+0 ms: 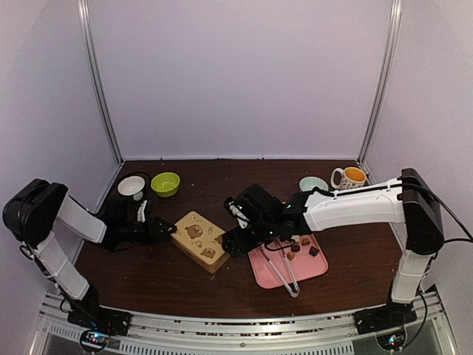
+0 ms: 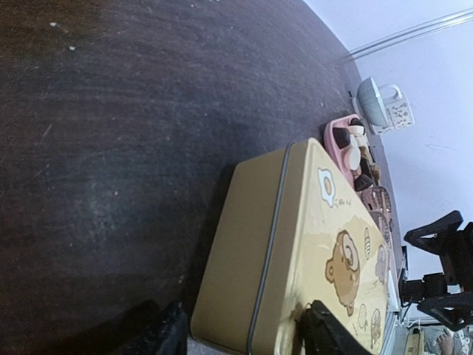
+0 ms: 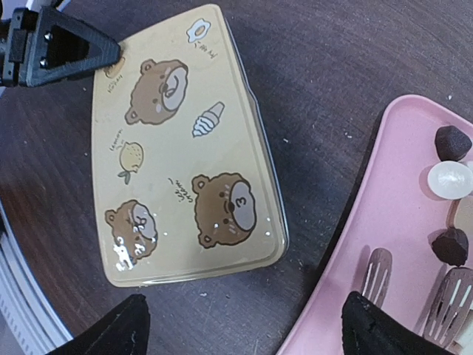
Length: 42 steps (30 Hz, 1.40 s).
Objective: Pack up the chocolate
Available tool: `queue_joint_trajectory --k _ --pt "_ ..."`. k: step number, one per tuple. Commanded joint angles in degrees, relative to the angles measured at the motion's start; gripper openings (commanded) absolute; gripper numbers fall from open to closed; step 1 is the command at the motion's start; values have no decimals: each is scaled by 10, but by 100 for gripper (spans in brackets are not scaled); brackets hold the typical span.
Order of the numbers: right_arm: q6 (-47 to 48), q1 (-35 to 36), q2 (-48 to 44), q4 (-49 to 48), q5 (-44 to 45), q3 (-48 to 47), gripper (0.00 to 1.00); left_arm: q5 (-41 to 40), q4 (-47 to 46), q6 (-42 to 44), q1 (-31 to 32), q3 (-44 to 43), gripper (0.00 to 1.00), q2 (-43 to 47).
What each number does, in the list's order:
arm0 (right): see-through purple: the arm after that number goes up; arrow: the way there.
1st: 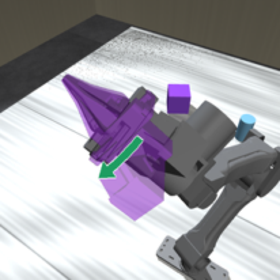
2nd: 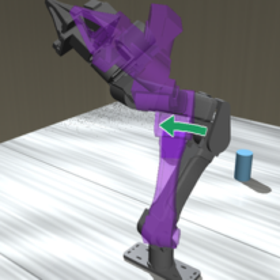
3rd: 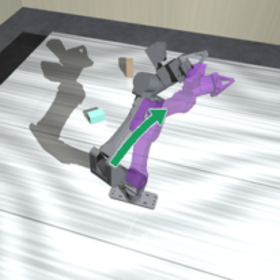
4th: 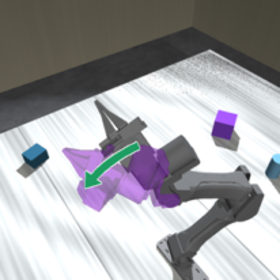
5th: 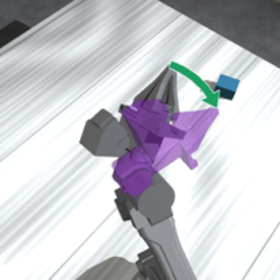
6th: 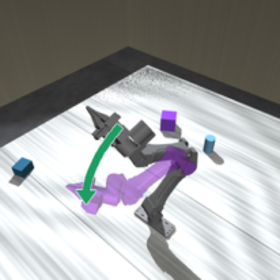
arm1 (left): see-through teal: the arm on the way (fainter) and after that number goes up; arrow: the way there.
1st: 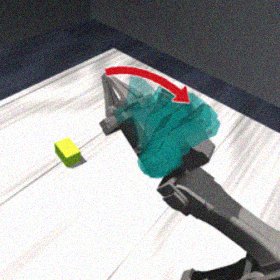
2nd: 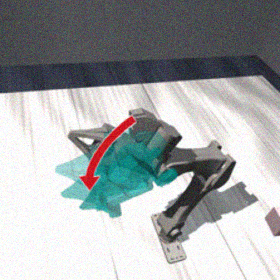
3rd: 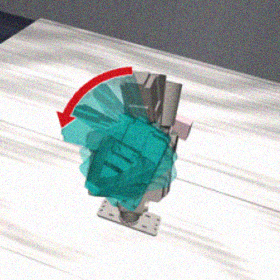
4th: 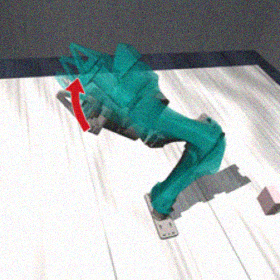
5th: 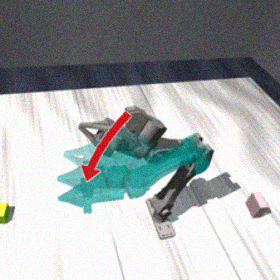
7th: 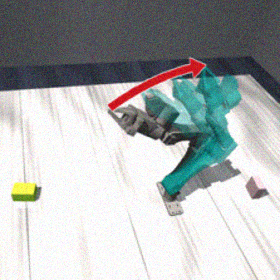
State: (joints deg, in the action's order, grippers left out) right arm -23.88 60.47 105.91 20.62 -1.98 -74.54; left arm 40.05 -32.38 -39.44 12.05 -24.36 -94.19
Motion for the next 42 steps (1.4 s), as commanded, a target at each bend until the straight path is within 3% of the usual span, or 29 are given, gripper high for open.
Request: queue_joint_trajectory --k 1,17,25,28,32,35,36,37,38,42 --pt "-19 -35 -30 -67 -69 29 91 -53 160 43 -1 -16 56 51" --pt "-45 -52 76 -80 -129 -67 88 -137 343 65 36 -35 59 263" --pt "-95 -37 69 -141 -196 -28 86 -183 392 80 35 -46 62 342" --pt "-104 -28 32 -175 -219 5 83 -194 396 80 35 -47 62 360" --pt "-87 -37 -87 -215 -126 107 85 -233 412 85 35 -51 68 402" --pt "-53 -53 -193 -228 -66 172 89 -265 428 95 34 -61 76 437" --pt "-40 -58 -218 -227 -51 188 90 -272 429 97 35 -63 81 448" --pt "-29 -65 -244 -223 -37 207 91 -279 430 98 35 -65 93 458" --pt "-17 -72 -267 -220 -23 222 92 -287 431 101 35 -68 97 467" --pt "28 -108 -365 -209 62 278 95 -337 452 124 34 -92 98 489"
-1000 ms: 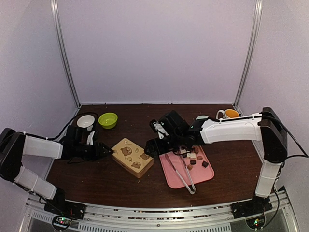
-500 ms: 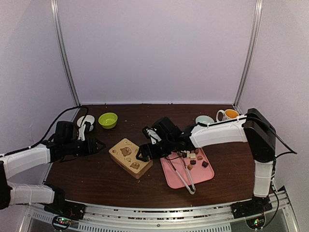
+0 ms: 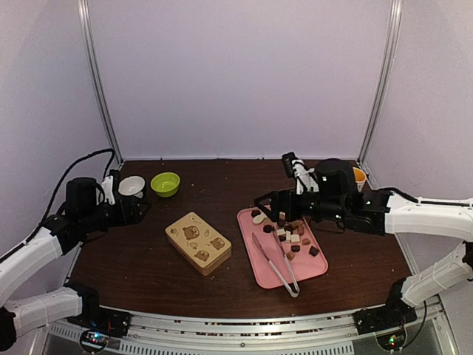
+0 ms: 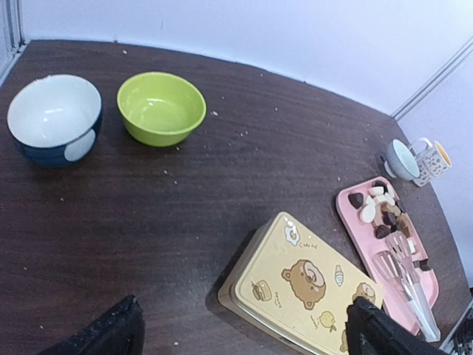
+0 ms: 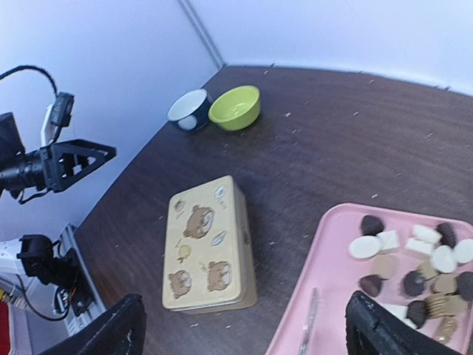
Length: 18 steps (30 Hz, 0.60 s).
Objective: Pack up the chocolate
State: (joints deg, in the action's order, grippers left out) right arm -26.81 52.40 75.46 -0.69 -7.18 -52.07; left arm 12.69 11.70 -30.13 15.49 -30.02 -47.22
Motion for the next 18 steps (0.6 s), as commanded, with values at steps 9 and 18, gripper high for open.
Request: queue_joint_trajectory --k 9,18 --pt "157 -172 -265 -76 237 209 100 -160 12 83 0 -63 98 35" --pt "247 -327 -284 -422 259 401 94 -298 -138 200 0 0 97 32"
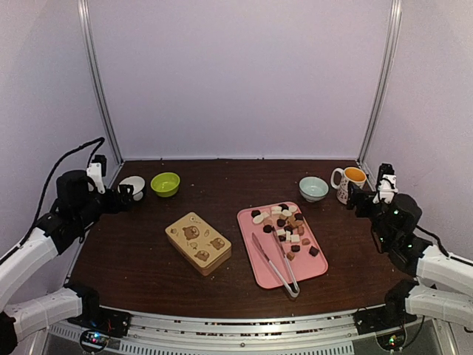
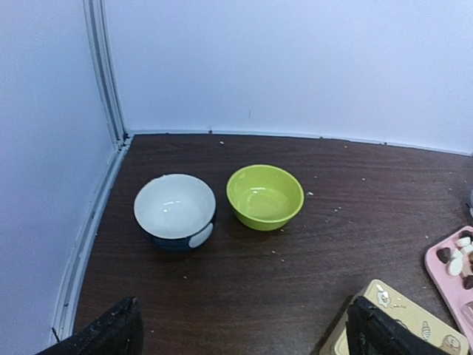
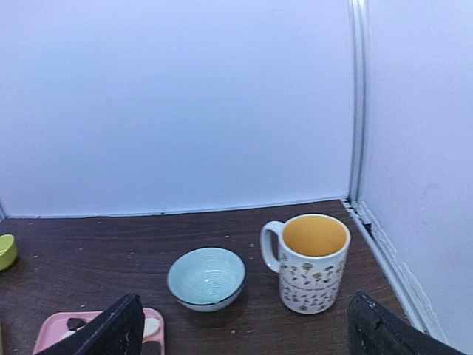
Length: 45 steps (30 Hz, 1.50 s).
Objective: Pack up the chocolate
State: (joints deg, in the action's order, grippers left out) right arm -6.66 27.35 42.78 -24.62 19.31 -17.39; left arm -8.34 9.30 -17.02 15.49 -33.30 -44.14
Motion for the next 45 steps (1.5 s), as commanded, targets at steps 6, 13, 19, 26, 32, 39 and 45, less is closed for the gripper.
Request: queue_joint_trajectory --k 6,13,19,26,32,39,45 --pt "77 -186 164 -241 -136 29 97 -170 -193 111 0 43 98 -49" --pt "46 -266 201 -254 -208 20 94 -209 -228 123 0 50 98 -73" --pt "46 -267 291 -427 -213 78 94 -223 -256 129 -12 70 98 -80" --pt "40 -266 349 -372 -191 31 100 -223 -274 138 -14 79 98 -78" --pt "50 -263 353 -381 -202 31 100 -226 -284 133 -16 82 98 -84" --pt "50 -263 352 -378 -202 30 100 -226 -287 132 -15 86 97 -86" --pt "51 -263 352 -378 -202 30 100 -228 -284 148 -15 91 98 -83"
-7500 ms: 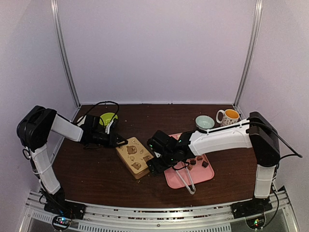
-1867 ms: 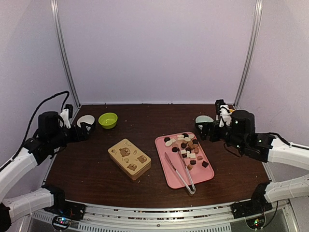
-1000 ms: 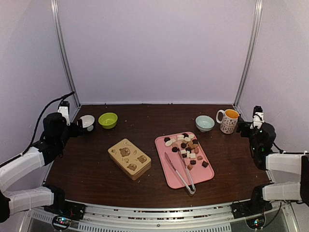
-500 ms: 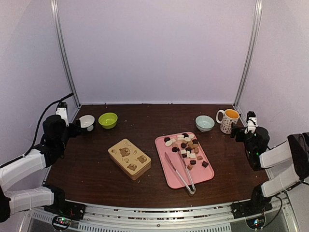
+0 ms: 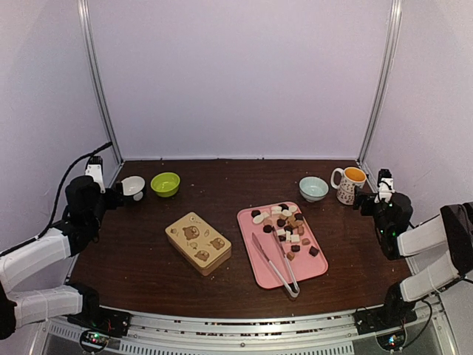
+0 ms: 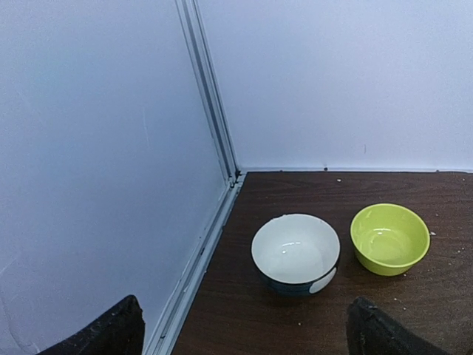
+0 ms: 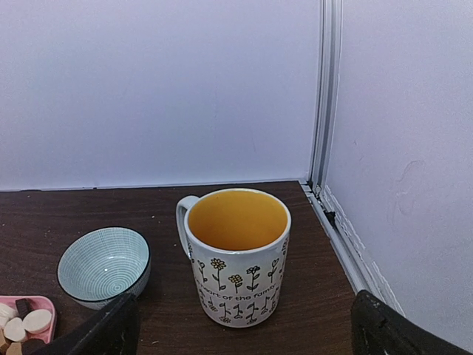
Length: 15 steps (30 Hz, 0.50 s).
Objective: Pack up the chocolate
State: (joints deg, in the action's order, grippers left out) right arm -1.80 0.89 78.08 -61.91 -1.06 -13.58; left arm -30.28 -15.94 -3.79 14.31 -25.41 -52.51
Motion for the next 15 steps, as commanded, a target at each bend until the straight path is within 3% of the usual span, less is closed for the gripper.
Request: queue_joint_trajectory --k 1,8,15 --pt "2 2 -1 -5 2 -8 100 -9 -36 16 -4 16 98 -1" --pt "2 2 -1 -5 2 -8 100 21 -39 13 -3 13 98 -8" --pt "2 2 -1 -5 2 -8 100 18 -177 75 -35 34 98 -89"
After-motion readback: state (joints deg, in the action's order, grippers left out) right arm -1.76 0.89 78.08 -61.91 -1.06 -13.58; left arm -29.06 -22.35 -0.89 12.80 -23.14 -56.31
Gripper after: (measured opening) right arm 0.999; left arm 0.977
